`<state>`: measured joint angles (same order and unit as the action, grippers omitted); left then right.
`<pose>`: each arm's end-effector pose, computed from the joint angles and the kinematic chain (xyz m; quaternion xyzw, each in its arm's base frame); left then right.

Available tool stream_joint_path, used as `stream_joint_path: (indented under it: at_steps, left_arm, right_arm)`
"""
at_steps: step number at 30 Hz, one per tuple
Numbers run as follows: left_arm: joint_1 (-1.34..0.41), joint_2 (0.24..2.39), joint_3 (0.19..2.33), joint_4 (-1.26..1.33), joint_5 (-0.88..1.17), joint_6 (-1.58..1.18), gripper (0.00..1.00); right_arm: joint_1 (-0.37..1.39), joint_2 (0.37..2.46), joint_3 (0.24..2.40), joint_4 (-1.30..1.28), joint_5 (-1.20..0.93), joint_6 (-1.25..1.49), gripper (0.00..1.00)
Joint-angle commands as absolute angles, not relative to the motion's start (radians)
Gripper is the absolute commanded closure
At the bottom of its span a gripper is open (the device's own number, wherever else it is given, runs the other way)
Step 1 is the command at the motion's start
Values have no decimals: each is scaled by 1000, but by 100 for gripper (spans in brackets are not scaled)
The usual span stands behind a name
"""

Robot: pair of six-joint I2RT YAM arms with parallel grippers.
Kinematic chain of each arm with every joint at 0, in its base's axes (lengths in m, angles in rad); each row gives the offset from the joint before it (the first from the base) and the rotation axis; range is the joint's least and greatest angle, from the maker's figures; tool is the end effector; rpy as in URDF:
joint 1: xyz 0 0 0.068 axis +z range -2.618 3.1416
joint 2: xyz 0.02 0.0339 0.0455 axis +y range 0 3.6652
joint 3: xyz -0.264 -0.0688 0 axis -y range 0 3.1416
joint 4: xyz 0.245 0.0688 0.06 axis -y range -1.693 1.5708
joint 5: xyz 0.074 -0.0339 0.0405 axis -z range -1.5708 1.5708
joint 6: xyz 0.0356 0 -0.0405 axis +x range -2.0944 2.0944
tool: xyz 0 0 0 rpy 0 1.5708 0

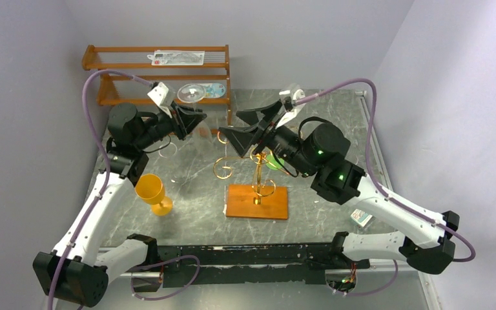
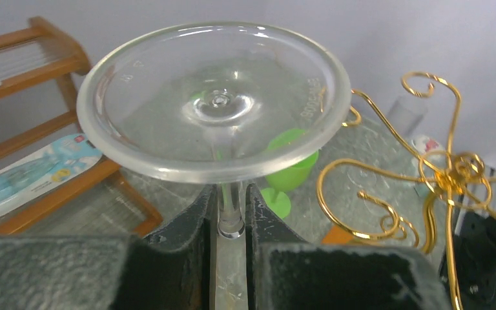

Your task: Place the wine glass upside down on the wine glass rack

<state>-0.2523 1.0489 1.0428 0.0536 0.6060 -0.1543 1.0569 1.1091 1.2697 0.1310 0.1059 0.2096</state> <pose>0.2243 -0.0788 0.4058 0.2479 0.6473 -0.3411 0.6349 0.1210 0.2067 0.4797 -0.2063 0.5608 0.4487 0.6646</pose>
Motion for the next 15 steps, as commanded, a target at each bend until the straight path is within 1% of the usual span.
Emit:
stream_joint_path:
  at_steps: [1, 6, 10, 15]
  left_arm:
    - [-250, 1016, 991, 204, 797, -47, 95]
    - [-250, 1019, 980, 130, 813, 63, 95]
    - [-256, 1021, 954, 106, 863, 62, 95]
    - [-271, 970, 880, 123, 929, 48, 95]
  right_arm:
    - [1062, 1124, 1288, 43, 74, 262, 29]
    - [1062, 1101, 1267, 41, 134, 290, 29]
    - [1063, 1058, 1217, 71, 198, 283, 28]
    - [1062, 1003, 1157, 103, 241, 272, 25]
